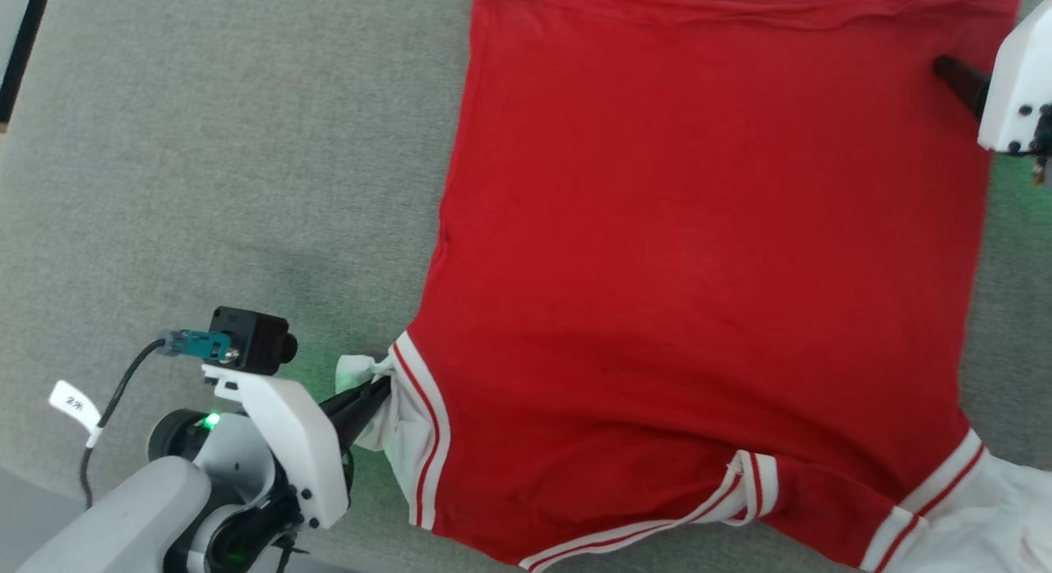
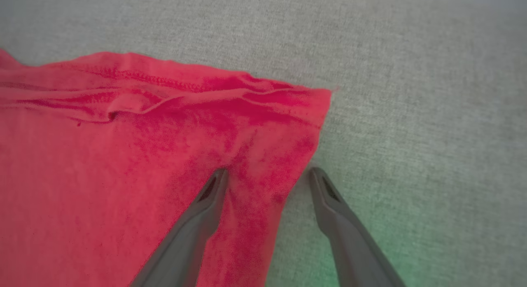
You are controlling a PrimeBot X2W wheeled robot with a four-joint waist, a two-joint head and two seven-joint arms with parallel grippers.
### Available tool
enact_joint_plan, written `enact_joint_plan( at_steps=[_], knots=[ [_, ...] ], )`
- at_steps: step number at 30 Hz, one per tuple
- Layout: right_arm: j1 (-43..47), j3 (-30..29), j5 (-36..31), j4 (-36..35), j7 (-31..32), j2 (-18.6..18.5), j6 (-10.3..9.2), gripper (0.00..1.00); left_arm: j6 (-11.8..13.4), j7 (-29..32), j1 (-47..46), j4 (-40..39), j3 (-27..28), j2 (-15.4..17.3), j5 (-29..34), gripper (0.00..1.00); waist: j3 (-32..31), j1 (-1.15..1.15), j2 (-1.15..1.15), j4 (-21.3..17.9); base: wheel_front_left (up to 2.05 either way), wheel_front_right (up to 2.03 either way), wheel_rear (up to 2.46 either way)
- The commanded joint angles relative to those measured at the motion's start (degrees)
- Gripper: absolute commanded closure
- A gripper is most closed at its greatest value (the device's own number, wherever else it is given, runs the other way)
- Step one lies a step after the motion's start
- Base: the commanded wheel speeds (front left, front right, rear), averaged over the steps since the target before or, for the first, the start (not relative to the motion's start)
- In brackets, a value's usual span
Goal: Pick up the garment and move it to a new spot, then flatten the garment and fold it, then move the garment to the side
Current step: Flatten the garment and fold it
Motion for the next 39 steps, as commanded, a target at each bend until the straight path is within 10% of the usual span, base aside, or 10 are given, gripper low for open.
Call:
enact_joint_plan(
  at_steps=[1, 6, 8, 24, 39],
  knots=[
    [-0.4, -0.3, 0.0, 4.2, 2.7, 0.9, -0.02, 0.0, 0.3, 0.4, -0.4, 2.9, -0.8, -0.8, 0.5, 1.0, 1.1, 0.0, 0.0, 1.4, 0.0, 0.0, 0.0],
    [2.7, 0.4, -1.1, 15.8, 15.3, 3.3, -0.01, 0.0, -0.9, 0.2, -1.1, 5.2, -1.3, -2.4, 0.4, 1.0, 1.3, 0.0, 0.0, 2.5, 0.0, 0.0, 0.0],
    [3.4, 2.5, -0.9, 16.2, 16.9, 3.3, 0.01, 1.0, -1.3, 0.2, -1.4, 5.8, -1.5, -3.0, 0.4, 1.0, 1.3, 0.0, 0.0, 2.8, 0.0, 0.0, 0.0],
    [3.7, 11.0, 13.5, -1.5, 13.5, -5.4, -0.03, 1.0, -0.7, -2.1, 0.5, 6.8, 1.4, 0.0, -1.1, 1.0, -2.5, 0.0, 0.0, -2.6, 0.0, 0.0, 0.0],
    [26.3, 12.7, 24.7, -26.3, 18.5, -11.1, -0.03, 1.0, 2.4, -2.3, 4.6, 0.8, 3.4, 5.4, -2.7, 1.0, -6.5, 0.0, 0.0, -11.5, 0.0, 0.0, 0.0]
  ],
)
